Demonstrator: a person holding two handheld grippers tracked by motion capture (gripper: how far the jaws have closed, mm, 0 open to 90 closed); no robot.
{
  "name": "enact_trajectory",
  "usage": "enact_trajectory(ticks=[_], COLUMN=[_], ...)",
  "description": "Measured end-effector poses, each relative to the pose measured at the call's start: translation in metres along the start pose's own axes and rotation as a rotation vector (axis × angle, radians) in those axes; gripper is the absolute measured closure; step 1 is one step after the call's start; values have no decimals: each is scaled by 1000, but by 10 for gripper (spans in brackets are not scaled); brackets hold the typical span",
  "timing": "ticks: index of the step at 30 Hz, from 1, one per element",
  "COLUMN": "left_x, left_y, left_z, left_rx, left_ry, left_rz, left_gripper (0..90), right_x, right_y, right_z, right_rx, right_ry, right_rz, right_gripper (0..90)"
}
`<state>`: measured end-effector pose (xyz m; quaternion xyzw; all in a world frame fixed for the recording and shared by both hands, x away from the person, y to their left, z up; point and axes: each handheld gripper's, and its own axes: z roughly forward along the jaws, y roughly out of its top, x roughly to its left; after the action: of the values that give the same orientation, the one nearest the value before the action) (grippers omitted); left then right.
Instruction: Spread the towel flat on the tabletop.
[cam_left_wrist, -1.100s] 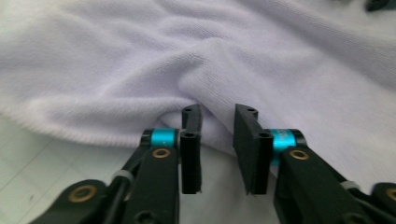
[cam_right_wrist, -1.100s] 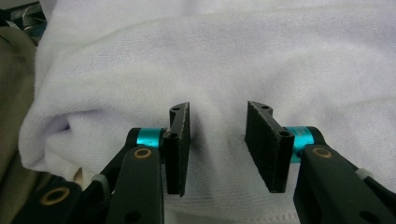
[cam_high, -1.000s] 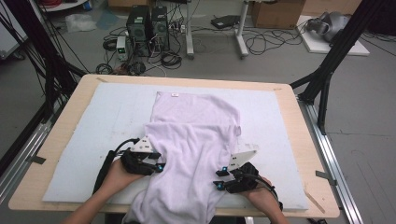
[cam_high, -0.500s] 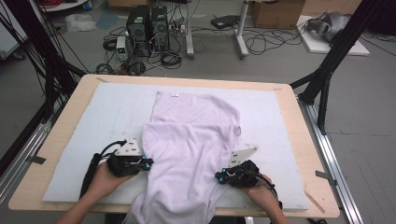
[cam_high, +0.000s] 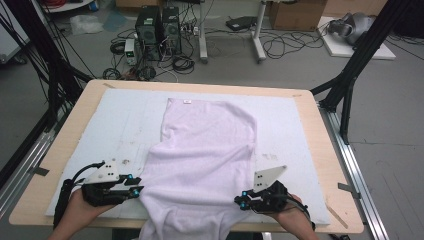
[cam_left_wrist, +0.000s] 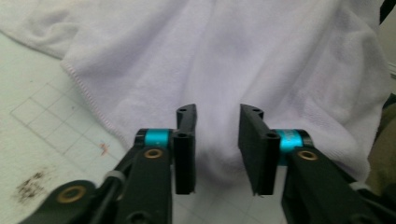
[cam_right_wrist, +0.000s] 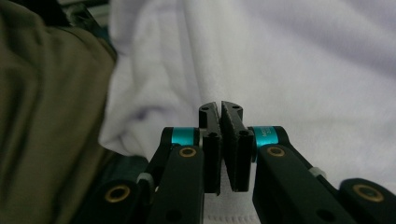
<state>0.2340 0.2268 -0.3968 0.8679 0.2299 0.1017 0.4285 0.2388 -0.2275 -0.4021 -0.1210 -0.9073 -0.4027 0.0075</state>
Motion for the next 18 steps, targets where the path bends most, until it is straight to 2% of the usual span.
enact_trajectory(ticks=[2, 4, 7, 9, 10, 12, 13, 15, 16, 18], left_x=[1, 3, 7, 8, 7, 3, -1, -3, -5, -8], left_y=[1, 3, 3, 2, 1, -2, -5, -6, -7, -8], left_z=[7, 18, 37, 47, 52, 59, 60, 57, 55, 49], left_rx=[14, 28, 62, 85, 102, 134, 125, 131, 130, 120], left_ry=[-7, -13, -36, -67, -88, -112, -105, -111, -102, -93], left_rz=[8, 8, 0, 6, 19, 31, 42, 42, 44, 42], left_gripper=[601, 564, 552, 587, 669, 772, 838, 888, 895, 896], right_x=[-1, -6, -19, -26, -28, -30, -31, -27, -27, -23], right_y=[2, 3, 0, -3, -4, -6, -6, -7, -7, -7], right_z=[-8, -9, 5, 19, 25, 37, 42, 45, 44, 44], right_rx=[-41, -42, -25, -13, -2, 28, 49, 43, 49, 58], right_ry=[-15, -47, -63, -52, -39, -24, -13, -27, -6, 3], right_rz=[19, 33, 59, 70, 75, 80, 76, 53, 48, 27], right_gripper=[773, 724, 663, 647, 648, 666, 699, 805, 876, 895])
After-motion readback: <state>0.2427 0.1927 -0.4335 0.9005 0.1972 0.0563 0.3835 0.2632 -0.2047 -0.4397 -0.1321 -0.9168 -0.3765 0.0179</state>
